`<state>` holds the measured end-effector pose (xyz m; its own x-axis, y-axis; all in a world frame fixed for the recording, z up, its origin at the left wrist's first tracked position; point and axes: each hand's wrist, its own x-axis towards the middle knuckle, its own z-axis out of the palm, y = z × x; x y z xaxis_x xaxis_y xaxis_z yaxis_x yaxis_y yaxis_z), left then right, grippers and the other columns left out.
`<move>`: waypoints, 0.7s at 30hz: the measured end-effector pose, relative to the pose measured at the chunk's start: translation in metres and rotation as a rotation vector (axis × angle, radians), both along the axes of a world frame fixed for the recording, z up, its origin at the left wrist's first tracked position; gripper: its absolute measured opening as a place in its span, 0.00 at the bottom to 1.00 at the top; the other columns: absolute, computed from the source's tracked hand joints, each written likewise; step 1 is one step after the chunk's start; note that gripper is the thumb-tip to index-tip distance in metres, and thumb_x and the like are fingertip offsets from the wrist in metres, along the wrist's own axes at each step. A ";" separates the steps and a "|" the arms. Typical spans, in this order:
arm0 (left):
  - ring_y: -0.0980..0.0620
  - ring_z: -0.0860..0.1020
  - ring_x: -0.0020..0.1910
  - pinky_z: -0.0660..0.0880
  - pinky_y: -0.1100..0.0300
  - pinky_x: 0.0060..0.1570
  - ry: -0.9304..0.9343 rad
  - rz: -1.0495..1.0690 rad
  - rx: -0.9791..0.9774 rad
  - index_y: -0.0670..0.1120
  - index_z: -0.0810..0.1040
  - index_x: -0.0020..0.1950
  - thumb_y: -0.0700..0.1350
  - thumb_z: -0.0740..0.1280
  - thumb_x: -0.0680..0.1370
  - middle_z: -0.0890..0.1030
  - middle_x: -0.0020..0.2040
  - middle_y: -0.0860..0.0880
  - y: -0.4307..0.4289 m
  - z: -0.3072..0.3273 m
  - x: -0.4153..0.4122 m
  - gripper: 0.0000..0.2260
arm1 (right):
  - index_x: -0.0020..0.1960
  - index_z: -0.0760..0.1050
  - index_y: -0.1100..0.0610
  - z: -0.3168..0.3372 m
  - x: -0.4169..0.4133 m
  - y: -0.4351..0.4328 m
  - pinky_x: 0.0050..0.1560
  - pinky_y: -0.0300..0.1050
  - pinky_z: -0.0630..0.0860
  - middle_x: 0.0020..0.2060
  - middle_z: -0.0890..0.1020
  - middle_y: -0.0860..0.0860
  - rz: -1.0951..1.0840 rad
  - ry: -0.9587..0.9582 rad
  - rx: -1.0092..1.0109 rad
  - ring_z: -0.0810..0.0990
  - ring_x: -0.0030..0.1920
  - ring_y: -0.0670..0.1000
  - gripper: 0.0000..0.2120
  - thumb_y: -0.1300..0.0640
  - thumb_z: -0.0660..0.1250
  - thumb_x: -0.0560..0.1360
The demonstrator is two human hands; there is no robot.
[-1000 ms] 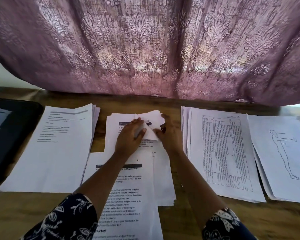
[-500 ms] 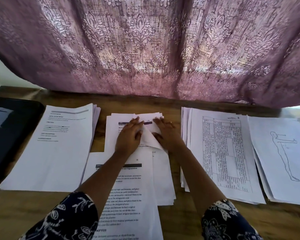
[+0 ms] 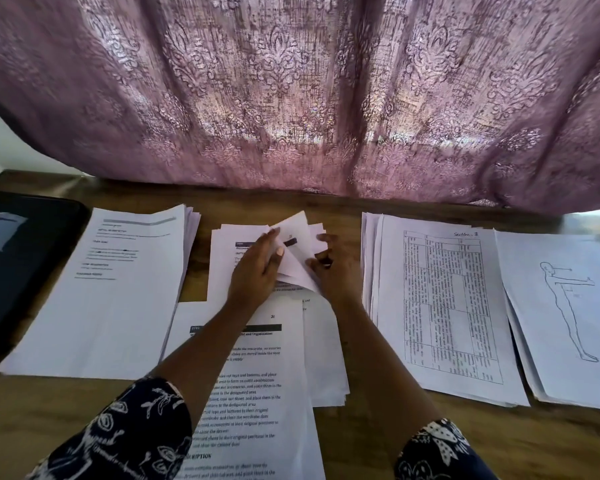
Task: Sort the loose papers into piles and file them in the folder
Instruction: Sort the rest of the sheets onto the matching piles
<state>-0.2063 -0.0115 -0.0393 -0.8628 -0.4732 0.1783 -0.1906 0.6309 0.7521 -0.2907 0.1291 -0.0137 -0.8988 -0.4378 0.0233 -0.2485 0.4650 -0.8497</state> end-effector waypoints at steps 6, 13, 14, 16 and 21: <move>0.50 0.61 0.75 0.61 0.56 0.70 0.080 0.027 0.050 0.55 0.57 0.76 0.55 0.61 0.79 0.60 0.77 0.52 -0.001 0.001 -0.002 0.26 | 0.63 0.77 0.57 -0.014 0.005 0.015 0.57 0.47 0.76 0.61 0.80 0.56 0.447 0.489 0.205 0.82 0.56 0.57 0.15 0.57 0.63 0.79; 0.46 0.64 0.74 0.54 0.69 0.66 0.015 0.078 -0.122 0.48 0.69 0.72 0.42 0.65 0.80 0.62 0.77 0.47 -0.006 -0.009 -0.005 0.21 | 0.72 0.66 0.57 -0.007 -0.036 0.004 0.70 0.50 0.62 0.70 0.71 0.57 0.370 0.274 0.390 0.70 0.69 0.57 0.23 0.51 0.62 0.79; 0.46 0.64 0.74 0.53 0.68 0.67 0.009 0.081 -0.137 0.47 0.71 0.71 0.41 0.65 0.80 0.63 0.77 0.47 -0.006 -0.009 -0.005 0.19 | 0.74 0.62 0.57 -0.008 -0.039 0.004 0.72 0.49 0.58 0.72 0.67 0.57 0.396 0.314 0.460 0.66 0.72 0.57 0.26 0.50 0.62 0.79; 0.46 0.63 0.74 0.53 0.64 0.69 -0.008 0.089 -0.162 0.45 0.73 0.69 0.38 0.63 0.80 0.63 0.76 0.47 -0.006 -0.011 -0.005 0.17 | 0.74 0.63 0.55 -0.010 -0.037 0.006 0.73 0.48 0.55 0.72 0.67 0.57 0.379 0.357 0.473 0.64 0.73 0.56 0.25 0.50 0.62 0.80; 0.46 0.63 0.75 0.54 0.59 0.71 -0.003 0.070 -0.159 0.44 0.74 0.68 0.38 0.63 0.80 0.67 0.74 0.47 -0.008 -0.015 -0.003 0.16 | 0.69 0.70 0.54 -0.006 -0.021 0.007 0.60 0.47 0.72 0.62 0.77 0.55 0.216 0.324 0.372 0.76 0.61 0.56 0.21 0.51 0.66 0.77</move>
